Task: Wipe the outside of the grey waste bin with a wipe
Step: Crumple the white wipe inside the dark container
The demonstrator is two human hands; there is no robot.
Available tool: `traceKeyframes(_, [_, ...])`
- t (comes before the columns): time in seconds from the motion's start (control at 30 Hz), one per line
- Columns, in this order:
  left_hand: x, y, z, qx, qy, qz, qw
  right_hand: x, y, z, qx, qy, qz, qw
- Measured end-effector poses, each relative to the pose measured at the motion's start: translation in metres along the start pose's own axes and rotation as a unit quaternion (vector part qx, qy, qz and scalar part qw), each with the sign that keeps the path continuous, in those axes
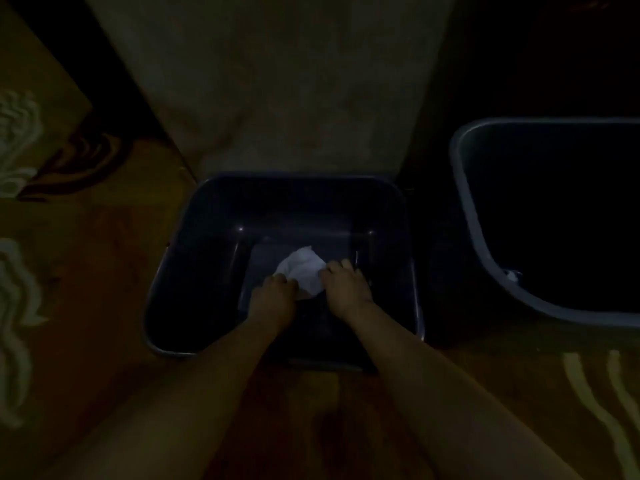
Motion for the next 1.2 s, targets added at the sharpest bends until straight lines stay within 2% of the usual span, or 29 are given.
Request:
traceKeyframes(0.2, [0.011, -0.007, 0.001, -0.033, -0.009, -0.035, 0.999, 0.012, 0.005, 0.003, -0.028, 0.021, -0.019, 0.999])
traceKeyframes(0.33, [0.014, -0.003, -0.007, 0.009, 0.017, -0.033, 0.999, 0.009, 0.017, -0.008, -0.038, 0.054, 0.024, 0.998])
traceKeyframes(0.4, [0.012, -0.005, -0.009, 0.013, 0.025, -0.038, 0.999, 0.003, 0.02, -0.013, -0.012, 0.078, 0.046, 0.996])
traceKeyframes(0.5, [0.01, -0.016, -0.013, 0.027, 0.055, -0.019, 0.998, -0.008, 0.003, -0.014, 0.027, 0.076, 0.01, 0.997])
traceKeyframes(0.63, [-0.003, -0.049, -0.017, -0.081, 0.123, -0.046, 0.988, -0.031, -0.032, -0.015, 0.145, 0.065, -0.022, 0.987])
traceKeyframes(0.7, [-0.016, -0.073, -0.02, -0.147, 0.162, -0.088, 0.972, -0.044, -0.05, -0.017, 0.203, 0.07, -0.035, 0.976])
traceKeyframes(0.87, [-0.05, -0.129, -0.026, -0.27, 0.142, -0.174, 0.936, -0.077, -0.093, -0.007, 0.352, 0.056, -0.085, 0.931])
traceKeyframes(1.03, [-0.085, -0.163, -0.045, -0.388, 0.153, -0.184, 0.89, -0.118, -0.136, 0.009, 0.429, 0.028, -0.13, 0.893])
traceKeyframes(1.2, [-0.136, -0.224, -0.083, -0.481, 0.222, -0.249, 0.811, -0.182, -0.204, 0.006, 0.449, -0.026, -0.256, 0.855])
Point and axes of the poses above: each hand's wrist, its own x-axis towards the middle knuckle, its own y-axis out of the palm, z = x × y, the point moved 9 cm from there along x, towards the middle knuckle, and after that the axes turned 8 degrees about y, right-handed, at the moved point
